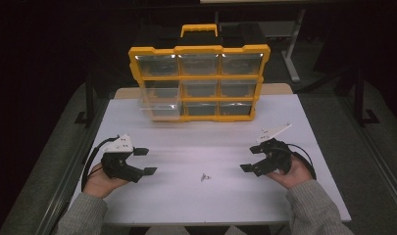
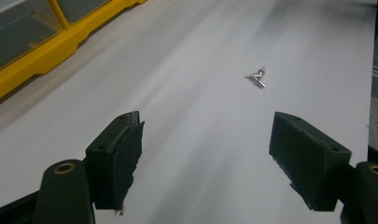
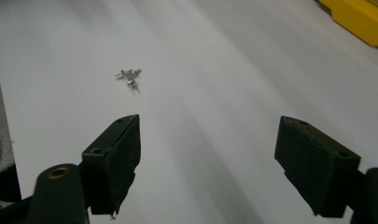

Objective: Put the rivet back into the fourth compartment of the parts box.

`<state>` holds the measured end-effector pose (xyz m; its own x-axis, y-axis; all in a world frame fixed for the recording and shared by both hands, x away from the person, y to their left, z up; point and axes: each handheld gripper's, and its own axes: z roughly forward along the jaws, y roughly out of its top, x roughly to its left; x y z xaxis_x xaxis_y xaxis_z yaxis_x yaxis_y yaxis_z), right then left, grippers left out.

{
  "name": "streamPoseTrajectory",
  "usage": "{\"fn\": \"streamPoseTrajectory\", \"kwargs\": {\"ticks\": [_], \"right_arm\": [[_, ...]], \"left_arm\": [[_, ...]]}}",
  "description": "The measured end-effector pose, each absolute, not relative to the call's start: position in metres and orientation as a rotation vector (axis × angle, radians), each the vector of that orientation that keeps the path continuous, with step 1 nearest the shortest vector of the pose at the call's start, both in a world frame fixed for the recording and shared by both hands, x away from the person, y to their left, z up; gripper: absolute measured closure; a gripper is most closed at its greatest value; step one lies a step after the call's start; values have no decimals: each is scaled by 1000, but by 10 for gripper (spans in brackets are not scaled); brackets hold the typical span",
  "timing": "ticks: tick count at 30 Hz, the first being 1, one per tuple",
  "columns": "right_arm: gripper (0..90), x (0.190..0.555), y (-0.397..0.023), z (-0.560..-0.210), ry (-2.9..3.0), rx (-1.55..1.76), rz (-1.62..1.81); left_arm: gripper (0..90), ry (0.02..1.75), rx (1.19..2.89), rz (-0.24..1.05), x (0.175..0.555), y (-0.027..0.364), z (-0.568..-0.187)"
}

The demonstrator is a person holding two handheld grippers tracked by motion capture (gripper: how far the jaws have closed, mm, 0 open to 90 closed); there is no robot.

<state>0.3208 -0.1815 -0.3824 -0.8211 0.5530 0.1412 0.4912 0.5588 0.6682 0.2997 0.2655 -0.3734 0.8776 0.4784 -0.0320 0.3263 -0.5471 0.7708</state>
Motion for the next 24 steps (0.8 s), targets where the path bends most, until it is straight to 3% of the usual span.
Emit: {"fn": "streamPoseTrajectory", "kwargs": {"ticks": [24], "right_arm": [[429, 344, -115, -383, 2859, 698, 1057]], "left_arm": [[251, 598, 2181, 272, 294, 269, -385]]}}
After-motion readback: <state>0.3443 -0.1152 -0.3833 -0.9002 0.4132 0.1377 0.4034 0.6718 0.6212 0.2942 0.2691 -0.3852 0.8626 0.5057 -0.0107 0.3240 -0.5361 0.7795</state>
